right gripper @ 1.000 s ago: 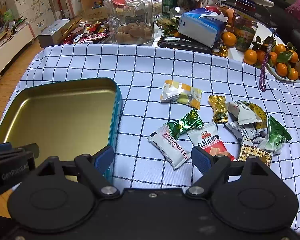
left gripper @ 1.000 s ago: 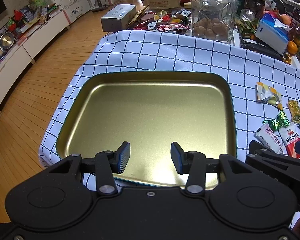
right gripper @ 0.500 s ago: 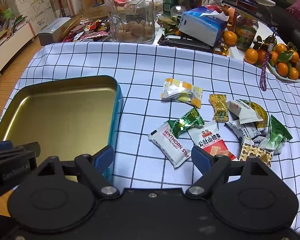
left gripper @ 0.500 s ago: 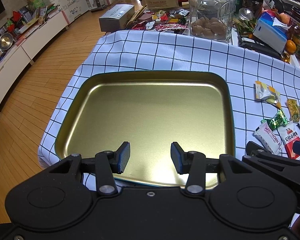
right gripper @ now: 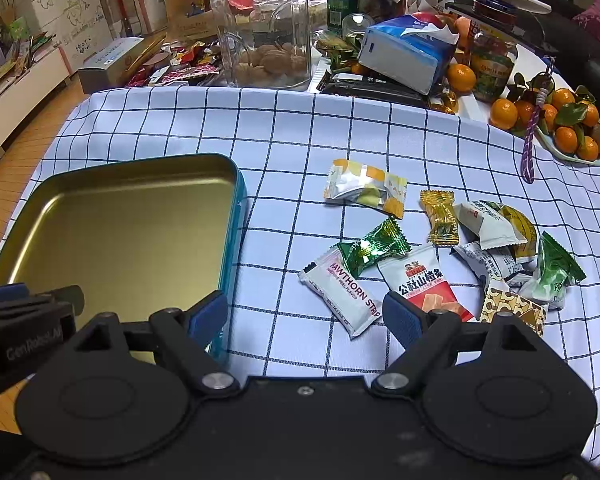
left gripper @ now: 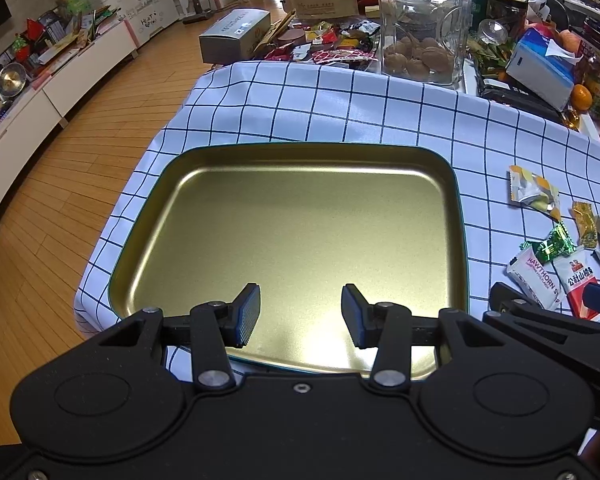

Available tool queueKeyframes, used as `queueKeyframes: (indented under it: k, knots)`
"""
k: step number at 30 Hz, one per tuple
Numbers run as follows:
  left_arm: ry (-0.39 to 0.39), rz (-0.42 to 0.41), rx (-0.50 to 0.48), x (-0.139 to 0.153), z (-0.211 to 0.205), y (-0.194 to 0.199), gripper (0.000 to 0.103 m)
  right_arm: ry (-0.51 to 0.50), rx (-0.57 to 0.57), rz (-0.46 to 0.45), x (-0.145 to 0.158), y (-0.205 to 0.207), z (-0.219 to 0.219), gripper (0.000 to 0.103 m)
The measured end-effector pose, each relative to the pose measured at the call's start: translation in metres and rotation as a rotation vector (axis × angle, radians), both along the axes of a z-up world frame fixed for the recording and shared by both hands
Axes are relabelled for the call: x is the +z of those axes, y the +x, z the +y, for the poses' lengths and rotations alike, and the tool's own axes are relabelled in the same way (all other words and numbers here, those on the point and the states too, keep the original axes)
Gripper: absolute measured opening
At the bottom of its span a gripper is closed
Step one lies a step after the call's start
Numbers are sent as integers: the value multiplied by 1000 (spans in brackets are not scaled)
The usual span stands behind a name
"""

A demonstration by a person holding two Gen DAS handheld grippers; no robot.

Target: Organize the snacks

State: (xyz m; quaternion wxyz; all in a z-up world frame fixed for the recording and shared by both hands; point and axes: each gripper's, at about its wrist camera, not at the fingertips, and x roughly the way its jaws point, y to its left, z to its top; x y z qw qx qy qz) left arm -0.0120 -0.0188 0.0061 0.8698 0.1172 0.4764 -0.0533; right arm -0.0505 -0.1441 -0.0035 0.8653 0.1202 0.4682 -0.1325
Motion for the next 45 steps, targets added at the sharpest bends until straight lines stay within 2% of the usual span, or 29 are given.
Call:
queueKeyframes:
  k: [6, 15, 21, 25, 27, 32, 34, 37, 41, 45]
  knots:
    - [-18, 6, 8, 3, -1, 0, 52, -5, -4, -4, 0, 0, 0, 89]
    - [-88, 51, 60, 10, -8, 6, 52, -36, -47, 16, 0, -12, -23, 89]
    - [-76, 93, 70, 11, -34, 5, 52, -76, -86, 28, 3, -37, -56, 89]
    - [-129, 161, 125, 15, -55, 3, 52, -97, -113, 25, 4, -55, -79, 89]
    - [-128, 160, 132, 20, -69, -3, 52, -104, -124, 23, 4, -65, -90, 89]
    - [-12, 61, 40, 45, -113, -27, 52, -85, -161, 34, 0, -90, -118, 89]
    - [-31, 51, 44, 56, -123, -33, 52, -64, -183, 33, 0, -100, -128, 89]
    - [-54, 100, 46, 66, -139, -36, 52, -59, -220, 29, 2, -114, -140, 89]
    - [-74, 112, 40, 82, -161, -46, 52, -45, -263, -4, 12, -131, -154, 89]
    - [-136, 153, -16, 95, -178, -57, 52, -37, -298, -20, 16, -141, -165, 89]
